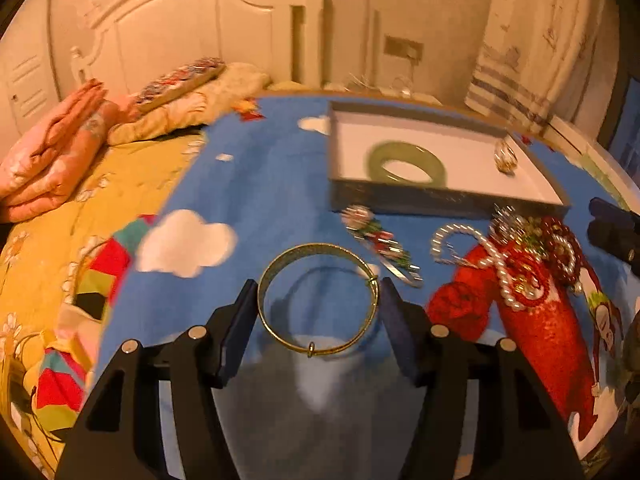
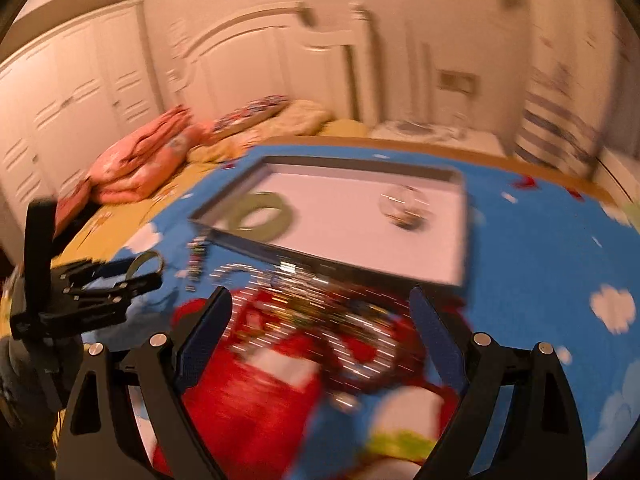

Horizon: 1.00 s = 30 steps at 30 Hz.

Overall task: Organize jewelry
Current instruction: 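Move the left tool to the gold bangle and grasp it, then grasp the flower brooch pin with the right tool while the left tool holds the gold bangle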

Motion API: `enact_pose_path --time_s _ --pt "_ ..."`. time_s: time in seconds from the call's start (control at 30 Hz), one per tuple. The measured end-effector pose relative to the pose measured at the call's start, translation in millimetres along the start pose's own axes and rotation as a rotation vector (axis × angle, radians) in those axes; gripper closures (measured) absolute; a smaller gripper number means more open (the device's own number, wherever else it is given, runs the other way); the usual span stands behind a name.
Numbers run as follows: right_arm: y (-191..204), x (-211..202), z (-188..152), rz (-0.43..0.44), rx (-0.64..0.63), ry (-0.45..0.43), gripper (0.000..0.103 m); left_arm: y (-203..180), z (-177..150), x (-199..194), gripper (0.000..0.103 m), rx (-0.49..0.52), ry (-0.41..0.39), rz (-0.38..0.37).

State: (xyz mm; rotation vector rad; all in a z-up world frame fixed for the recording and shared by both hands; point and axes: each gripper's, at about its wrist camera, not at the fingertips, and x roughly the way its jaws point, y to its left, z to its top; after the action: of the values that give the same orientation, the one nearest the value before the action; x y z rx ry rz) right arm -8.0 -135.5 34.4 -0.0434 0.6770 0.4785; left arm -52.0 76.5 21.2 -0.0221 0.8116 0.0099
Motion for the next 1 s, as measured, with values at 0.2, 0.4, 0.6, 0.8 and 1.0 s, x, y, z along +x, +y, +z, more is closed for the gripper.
enact_pose_path --time_s 0.2,0.4,0.6,0.8,1.0 --pt "64.8 48.2 22.1 0.114 -0.145 0.091 0.023 36.5 -4.8 -3.8 0.043 -0.053 0.009 0.037" --pt "100.7 106.1 37.2 0.132 -0.206 0.247 0.049 46.3 -22.2 5.4 0.043 -0.048 0.034 0.038" --pt "117.3 131.9 32.8 0.106 -0.252 0.307 0.063 42.5 -21.2 8.4 0.039 -0.044 0.039 0.021" --pt "124.2 130.6 27.7 0.062 -0.31 0.28 0.076 36.7 -19.5 13.5 0.028 -0.014 0.057 0.017" --pt "130.7 129.9 24.9 0.066 -0.328 0.258 0.085 36.7 -19.0 14.6 0.026 -0.015 0.06 0.018"
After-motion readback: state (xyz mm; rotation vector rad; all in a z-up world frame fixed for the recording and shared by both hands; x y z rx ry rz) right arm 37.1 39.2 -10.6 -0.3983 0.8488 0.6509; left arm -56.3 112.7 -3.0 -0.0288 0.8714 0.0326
